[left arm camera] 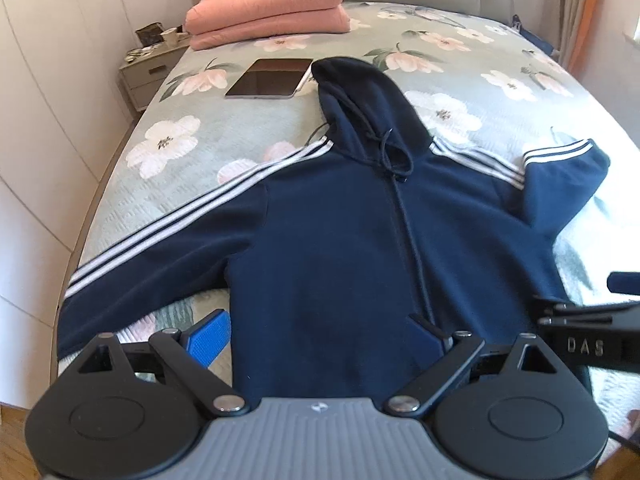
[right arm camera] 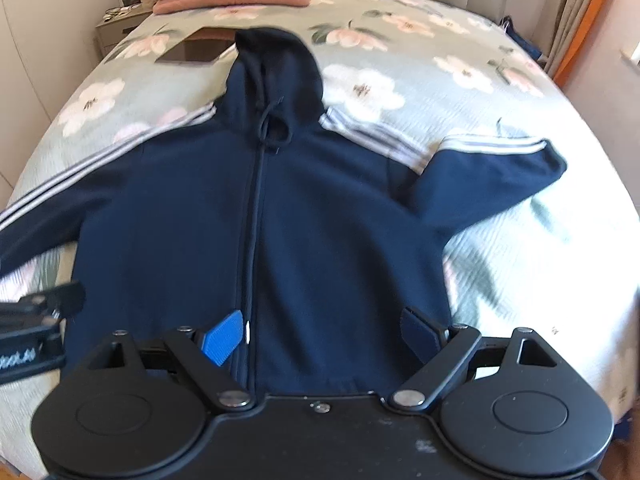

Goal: Fold large clothes
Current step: 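Move both grippers over the navy hoodie toward its sleeves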

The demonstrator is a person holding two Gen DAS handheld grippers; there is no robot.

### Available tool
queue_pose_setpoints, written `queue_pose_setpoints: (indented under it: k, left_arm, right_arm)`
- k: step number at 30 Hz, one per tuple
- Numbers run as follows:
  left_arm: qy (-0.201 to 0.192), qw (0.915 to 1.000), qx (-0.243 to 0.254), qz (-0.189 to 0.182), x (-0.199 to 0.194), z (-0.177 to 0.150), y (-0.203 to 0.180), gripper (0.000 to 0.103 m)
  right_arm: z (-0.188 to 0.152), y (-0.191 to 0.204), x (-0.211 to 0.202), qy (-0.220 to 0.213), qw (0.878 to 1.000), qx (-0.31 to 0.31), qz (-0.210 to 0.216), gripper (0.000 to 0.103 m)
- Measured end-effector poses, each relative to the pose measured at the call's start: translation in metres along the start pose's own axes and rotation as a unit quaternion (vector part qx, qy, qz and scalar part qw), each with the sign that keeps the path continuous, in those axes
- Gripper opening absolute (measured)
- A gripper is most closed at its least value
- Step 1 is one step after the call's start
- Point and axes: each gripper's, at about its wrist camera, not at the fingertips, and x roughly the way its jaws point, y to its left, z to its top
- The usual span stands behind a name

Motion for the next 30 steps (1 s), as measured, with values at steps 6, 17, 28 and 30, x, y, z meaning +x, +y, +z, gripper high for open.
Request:
queue_pose_setpoints:
  k: [6, 17, 28, 30]
  left_arm:
    - [-0.007, 0.9988, 0.046, 0.015, -0.007, 0.017, 0.006, 0.098]
    - [0.012, 0.9976, 0.067, 0.000, 0.007, 0.024, -0.016, 0.098]
    - [-0.032, 0.9990, 0.017, 0.024, 0.047, 0.012, -0.055, 0.098]
    - [-0.042, 0.9983, 0.024, 0.032, 0.053, 0.012, -0.068, 0.098]
  right_arm:
    - [0.016, 0.006, -0.007, 0.012, 1.000, 0.007, -0.004, 0.102]
    - [0.014, -0.002, 0.015, 0.038, 0.999, 0.015, 0.010, 0.102]
    - [-0.014, -0.028, 0.088, 0.073, 0.996, 0.021, 0.039, 0.102]
    - [-0.017, -0.034, 0.097, 0.076, 0.996, 0.019, 0.035, 0.102]
